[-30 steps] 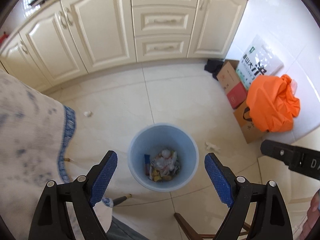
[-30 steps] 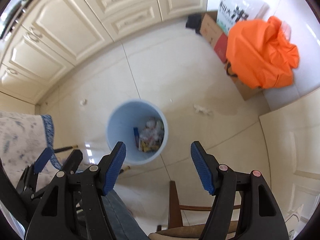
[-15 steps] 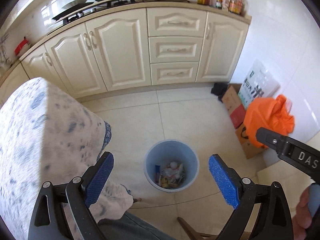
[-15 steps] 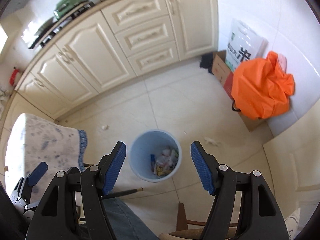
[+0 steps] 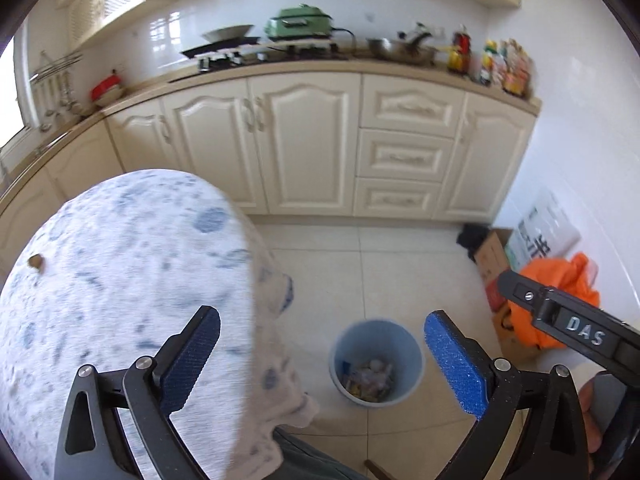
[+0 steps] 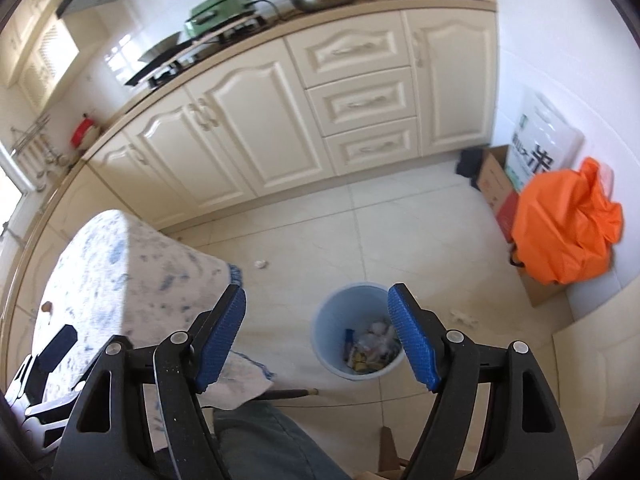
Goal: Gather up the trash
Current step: 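Move both open tools back over the cloth-covered table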
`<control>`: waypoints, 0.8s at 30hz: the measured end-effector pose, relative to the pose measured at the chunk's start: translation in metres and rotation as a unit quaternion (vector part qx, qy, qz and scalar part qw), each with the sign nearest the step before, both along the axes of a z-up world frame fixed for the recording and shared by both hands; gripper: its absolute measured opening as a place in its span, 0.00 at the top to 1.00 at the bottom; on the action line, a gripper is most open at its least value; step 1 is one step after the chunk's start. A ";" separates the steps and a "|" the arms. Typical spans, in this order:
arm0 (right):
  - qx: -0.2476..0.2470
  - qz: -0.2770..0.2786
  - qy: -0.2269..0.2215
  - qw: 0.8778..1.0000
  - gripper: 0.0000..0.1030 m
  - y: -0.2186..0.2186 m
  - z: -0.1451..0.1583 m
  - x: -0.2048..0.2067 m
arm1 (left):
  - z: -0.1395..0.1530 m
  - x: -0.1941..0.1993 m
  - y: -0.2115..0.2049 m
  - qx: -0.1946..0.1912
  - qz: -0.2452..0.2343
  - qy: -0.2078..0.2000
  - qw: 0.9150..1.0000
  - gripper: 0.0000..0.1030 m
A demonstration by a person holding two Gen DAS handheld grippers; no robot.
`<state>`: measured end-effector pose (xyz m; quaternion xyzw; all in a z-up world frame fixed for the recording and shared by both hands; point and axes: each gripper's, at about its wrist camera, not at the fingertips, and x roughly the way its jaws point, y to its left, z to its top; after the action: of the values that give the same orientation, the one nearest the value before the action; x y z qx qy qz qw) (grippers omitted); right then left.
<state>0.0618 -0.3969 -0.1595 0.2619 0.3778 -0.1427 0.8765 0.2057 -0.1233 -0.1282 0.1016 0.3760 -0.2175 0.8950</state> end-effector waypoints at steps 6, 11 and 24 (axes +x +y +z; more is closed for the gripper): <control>-0.010 0.054 -0.012 0.998 0.27 0.036 0.014 0.022 | 0.013 -0.022 0.041 -0.003 0.066 -0.028 0.997 0.01; -0.023 0.105 -0.021 0.994 0.27 0.071 0.028 0.039 | 0.018 -0.033 0.073 -0.012 0.126 -0.030 0.991 0.01; -0.052 0.246 -0.040 0.967 0.22 0.183 0.060 0.079 | 0.046 -0.048 0.159 -0.016 0.254 -0.030 0.967 0.01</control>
<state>0.1407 -0.2142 -0.0993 0.1208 0.3870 0.0682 0.9116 0.1577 0.0353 -0.0827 -0.0051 0.3591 0.0142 0.9332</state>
